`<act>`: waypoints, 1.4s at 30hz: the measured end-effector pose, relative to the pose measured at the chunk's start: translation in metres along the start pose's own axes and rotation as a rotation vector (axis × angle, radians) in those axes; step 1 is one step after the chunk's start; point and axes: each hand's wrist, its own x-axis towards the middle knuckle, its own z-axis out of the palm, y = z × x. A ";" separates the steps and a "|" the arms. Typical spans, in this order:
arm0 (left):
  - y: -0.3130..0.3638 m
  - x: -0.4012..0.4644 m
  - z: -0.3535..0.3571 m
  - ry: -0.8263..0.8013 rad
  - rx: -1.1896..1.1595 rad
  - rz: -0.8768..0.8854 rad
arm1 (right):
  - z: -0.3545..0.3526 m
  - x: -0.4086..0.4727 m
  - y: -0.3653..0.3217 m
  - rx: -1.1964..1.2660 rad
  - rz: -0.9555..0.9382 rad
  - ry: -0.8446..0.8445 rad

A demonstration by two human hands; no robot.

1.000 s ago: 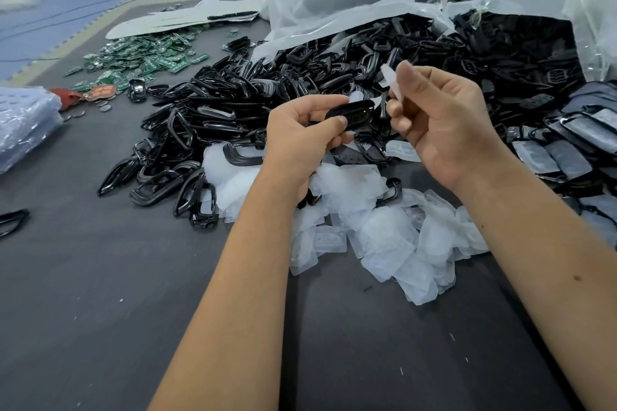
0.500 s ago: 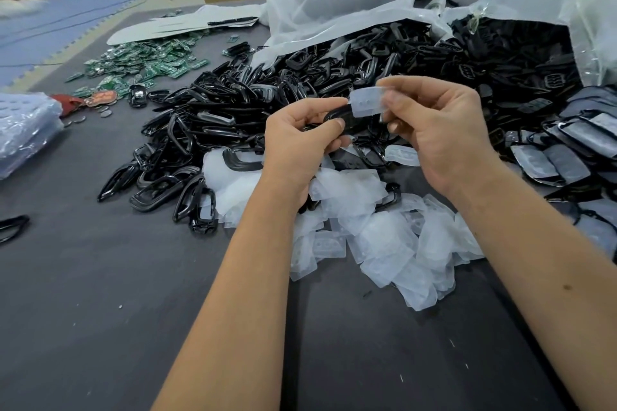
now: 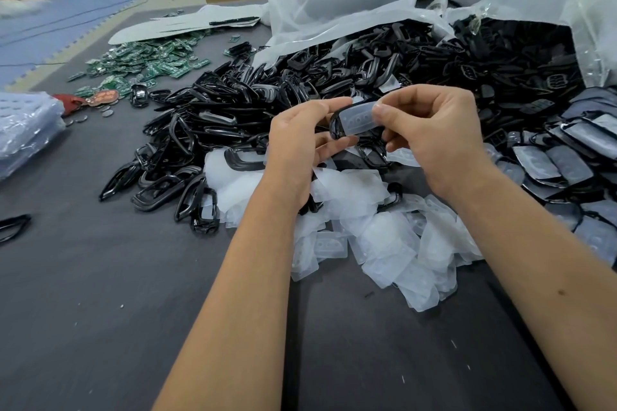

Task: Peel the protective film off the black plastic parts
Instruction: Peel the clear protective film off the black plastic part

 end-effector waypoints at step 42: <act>-0.002 -0.005 0.001 -0.063 0.067 0.066 | 0.004 0.004 0.008 -0.027 0.073 0.093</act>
